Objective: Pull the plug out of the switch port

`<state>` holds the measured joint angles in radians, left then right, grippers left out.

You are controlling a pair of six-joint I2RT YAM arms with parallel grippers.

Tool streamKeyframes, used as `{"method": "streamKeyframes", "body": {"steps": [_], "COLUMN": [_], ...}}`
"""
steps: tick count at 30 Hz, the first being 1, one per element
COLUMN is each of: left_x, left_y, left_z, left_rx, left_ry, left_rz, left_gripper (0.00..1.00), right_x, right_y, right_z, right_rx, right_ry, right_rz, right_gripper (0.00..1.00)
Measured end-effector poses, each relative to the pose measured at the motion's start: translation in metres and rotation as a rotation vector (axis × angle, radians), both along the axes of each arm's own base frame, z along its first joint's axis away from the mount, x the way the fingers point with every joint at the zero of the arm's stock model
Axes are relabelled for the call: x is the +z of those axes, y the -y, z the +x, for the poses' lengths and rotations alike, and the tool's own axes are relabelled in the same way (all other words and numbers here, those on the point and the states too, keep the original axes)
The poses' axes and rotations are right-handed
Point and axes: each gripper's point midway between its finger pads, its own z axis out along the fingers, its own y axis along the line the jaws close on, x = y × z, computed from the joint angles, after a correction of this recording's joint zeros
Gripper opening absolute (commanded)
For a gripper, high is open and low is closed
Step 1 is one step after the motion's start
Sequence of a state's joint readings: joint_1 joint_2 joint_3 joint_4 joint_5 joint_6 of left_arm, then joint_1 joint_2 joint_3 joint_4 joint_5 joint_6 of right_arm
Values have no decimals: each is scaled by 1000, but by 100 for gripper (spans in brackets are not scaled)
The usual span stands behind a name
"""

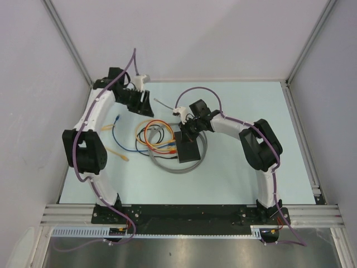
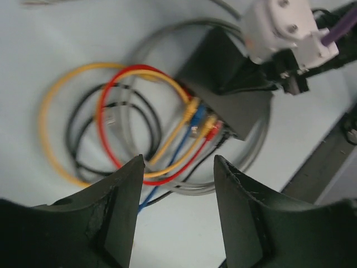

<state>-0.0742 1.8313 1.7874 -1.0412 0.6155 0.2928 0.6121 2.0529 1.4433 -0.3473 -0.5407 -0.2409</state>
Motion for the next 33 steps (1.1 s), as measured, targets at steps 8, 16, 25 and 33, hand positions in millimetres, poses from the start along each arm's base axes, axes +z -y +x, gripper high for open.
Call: {"method": "streamKeyframes", "body": {"steps": [8, 16, 25, 33], "left_x": [-64, -100, -137, -159], "left_y": [61, 81, 96, 98], "left_z": [-33, -39, -45, -46], "left_rx": [-128, -149, -170, -169], "left_ry": [-237, -321, -383, -413], "left_rz": [-220, -250, -221, -186], "left_gripper": [45, 45, 44, 47], "right_x": [-1, -1, 0, -1], "right_y": [13, 19, 19, 19], "right_z": [2, 3, 3, 3], "right_rx": [-30, -43, -43, -43], "right_ry": [-8, -3, 2, 4], "right_rz": [-12, -13, -10, -9], "right_gripper": [0, 0, 0, 0]}}
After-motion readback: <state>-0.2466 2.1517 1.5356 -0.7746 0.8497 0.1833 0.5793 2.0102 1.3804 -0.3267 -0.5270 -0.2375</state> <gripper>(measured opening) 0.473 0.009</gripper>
